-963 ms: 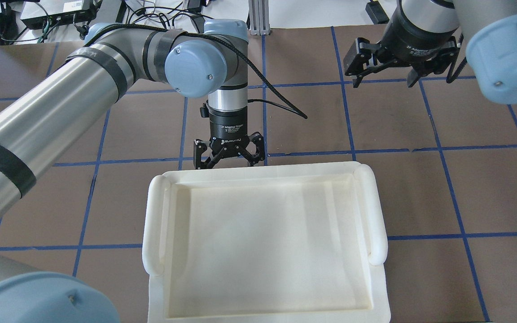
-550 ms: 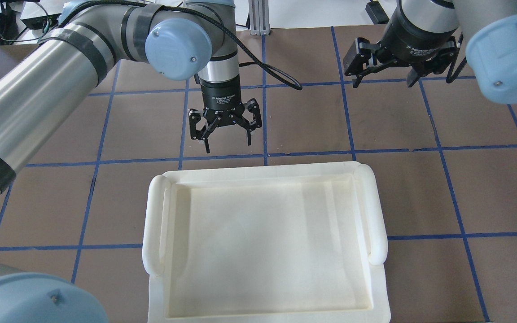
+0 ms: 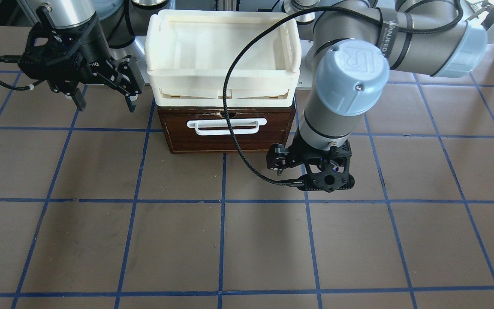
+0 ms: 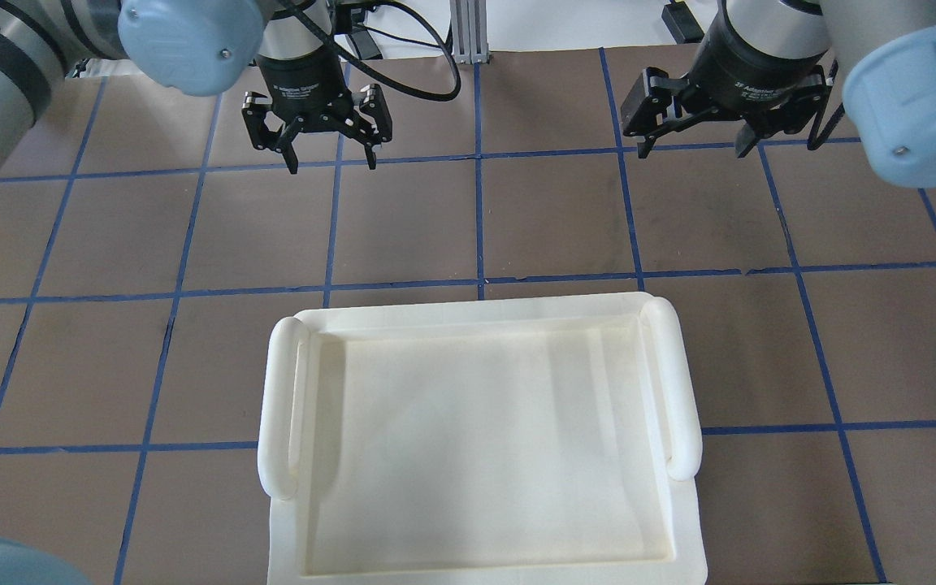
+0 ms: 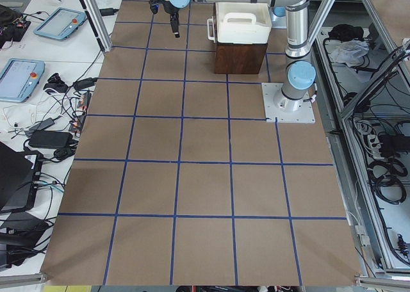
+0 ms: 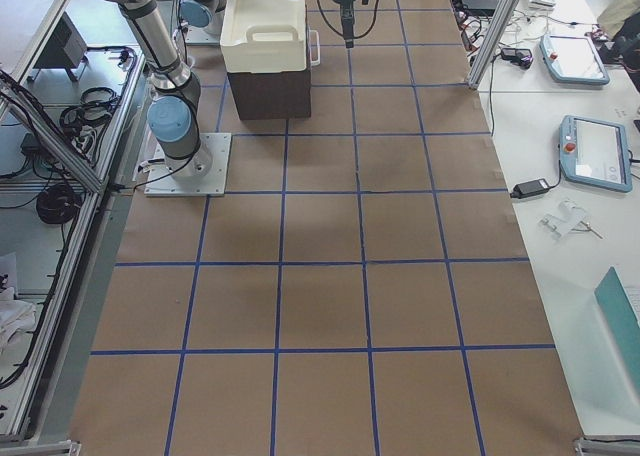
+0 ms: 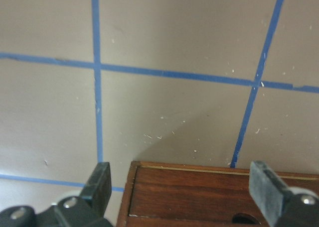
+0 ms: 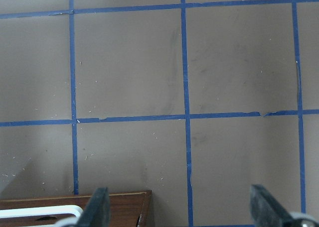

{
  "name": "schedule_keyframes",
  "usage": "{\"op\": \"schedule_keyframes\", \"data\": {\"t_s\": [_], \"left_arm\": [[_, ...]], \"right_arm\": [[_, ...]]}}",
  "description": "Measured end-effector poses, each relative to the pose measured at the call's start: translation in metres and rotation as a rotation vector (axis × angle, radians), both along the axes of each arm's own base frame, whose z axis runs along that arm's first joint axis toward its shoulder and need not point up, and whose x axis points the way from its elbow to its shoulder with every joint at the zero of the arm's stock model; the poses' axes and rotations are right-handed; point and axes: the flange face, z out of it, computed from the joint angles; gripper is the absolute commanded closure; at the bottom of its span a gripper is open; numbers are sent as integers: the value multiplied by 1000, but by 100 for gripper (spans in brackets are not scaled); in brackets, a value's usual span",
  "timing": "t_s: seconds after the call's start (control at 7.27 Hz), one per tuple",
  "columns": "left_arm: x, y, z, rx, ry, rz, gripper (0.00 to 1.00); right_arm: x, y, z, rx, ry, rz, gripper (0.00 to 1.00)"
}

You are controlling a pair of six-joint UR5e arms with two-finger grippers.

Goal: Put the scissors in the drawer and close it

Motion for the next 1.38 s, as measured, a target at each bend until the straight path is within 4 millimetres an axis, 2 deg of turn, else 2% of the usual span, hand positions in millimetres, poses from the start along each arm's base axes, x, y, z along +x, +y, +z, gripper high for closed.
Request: {"op": "schedule_keyframes", "data": {"t_s": [0.14, 0.41, 0.83, 1.1, 1.38], "left_arm": [[25, 2, 24, -45, 1, -4, 0], [57, 18, 57, -100, -2, 26, 0], [89, 49, 73, -119, -2, 37, 0], [97, 68, 81, -129, -6, 41, 0], [100, 78, 84, -135, -8, 44, 0]], "right_arm": [[0, 0, 0, 0, 0, 0, 0], [0, 0, 0, 0, 0, 0, 0], [0, 0, 0, 0, 0, 0, 0], [-1, 0, 0, 1, 3, -1, 0], [-1, 0, 0, 2, 4, -2, 0]]}}
